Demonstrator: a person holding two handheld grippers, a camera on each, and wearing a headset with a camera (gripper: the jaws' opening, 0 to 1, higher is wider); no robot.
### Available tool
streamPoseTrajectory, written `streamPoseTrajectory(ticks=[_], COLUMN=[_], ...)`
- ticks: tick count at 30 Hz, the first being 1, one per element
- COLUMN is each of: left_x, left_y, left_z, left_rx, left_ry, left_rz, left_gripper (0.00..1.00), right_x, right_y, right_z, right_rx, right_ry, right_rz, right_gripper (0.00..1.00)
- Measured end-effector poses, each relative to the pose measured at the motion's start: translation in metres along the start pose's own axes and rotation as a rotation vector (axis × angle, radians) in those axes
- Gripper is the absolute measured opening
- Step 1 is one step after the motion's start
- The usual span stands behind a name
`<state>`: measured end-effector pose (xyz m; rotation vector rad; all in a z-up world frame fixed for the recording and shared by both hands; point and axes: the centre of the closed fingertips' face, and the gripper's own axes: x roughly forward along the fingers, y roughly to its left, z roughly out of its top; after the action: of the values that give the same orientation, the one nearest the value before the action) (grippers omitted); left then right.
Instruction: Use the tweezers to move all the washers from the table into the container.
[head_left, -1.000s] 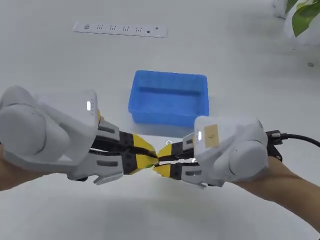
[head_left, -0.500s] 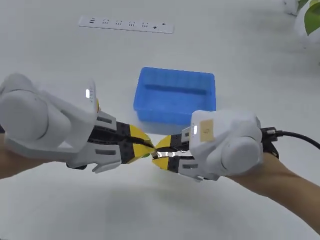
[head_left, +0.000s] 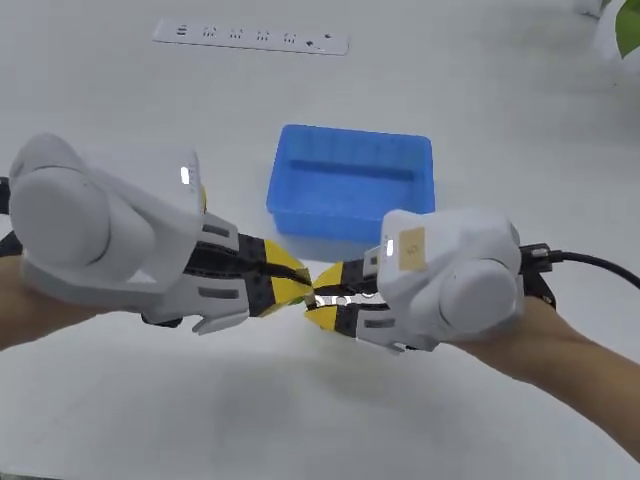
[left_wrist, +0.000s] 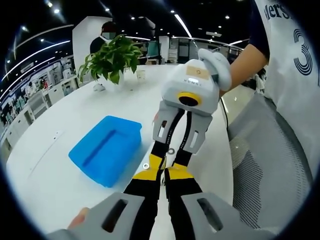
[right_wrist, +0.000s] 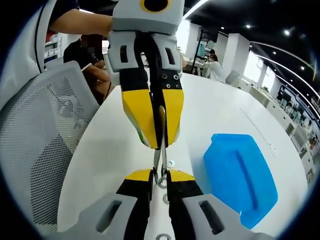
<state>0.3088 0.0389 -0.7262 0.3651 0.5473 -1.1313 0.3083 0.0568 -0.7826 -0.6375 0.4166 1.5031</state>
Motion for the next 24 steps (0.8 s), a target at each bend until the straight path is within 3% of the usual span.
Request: streamPoseTrajectory(ticks=[8, 11, 17, 21, 24], left_x=[0.000, 0.000, 0.002, 0.003, 0.003], left_y=[0.002, 0.000, -0.001, -0.002, -0.003], left_z=[0.000, 0.000, 0.001, 0.000, -0.001], left_rx=[-0.013, -0.019, -0.021, -0.027, -0.025], left_ry=[-0.005, -0.007, -0.009, -0.008, -0.003], left_rz=[-0.001, -0.016, -0.024, -0.038, -0.043], left_gripper=[0.08, 0.08, 0.08, 0.08, 0.08], right_x=[0.001, 0.002, 0.005, 0.004, 0.004], right_y=[-0.001, -0.002, 0.001, 0.003, 0.003], right_z=[-0.001, 0.009, -0.002, -0.002, -0.002], right_rx=[0.016, 0.033, -0.002, -0.025, 0.004], right_ry=[0.012, -0.032, 0.029, 0.036, 0.029], right_rz=[0.002, 0.008, 0.031, 0.032, 0.033], right_gripper=[0.13, 0.16, 0.12, 0.11, 0.11])
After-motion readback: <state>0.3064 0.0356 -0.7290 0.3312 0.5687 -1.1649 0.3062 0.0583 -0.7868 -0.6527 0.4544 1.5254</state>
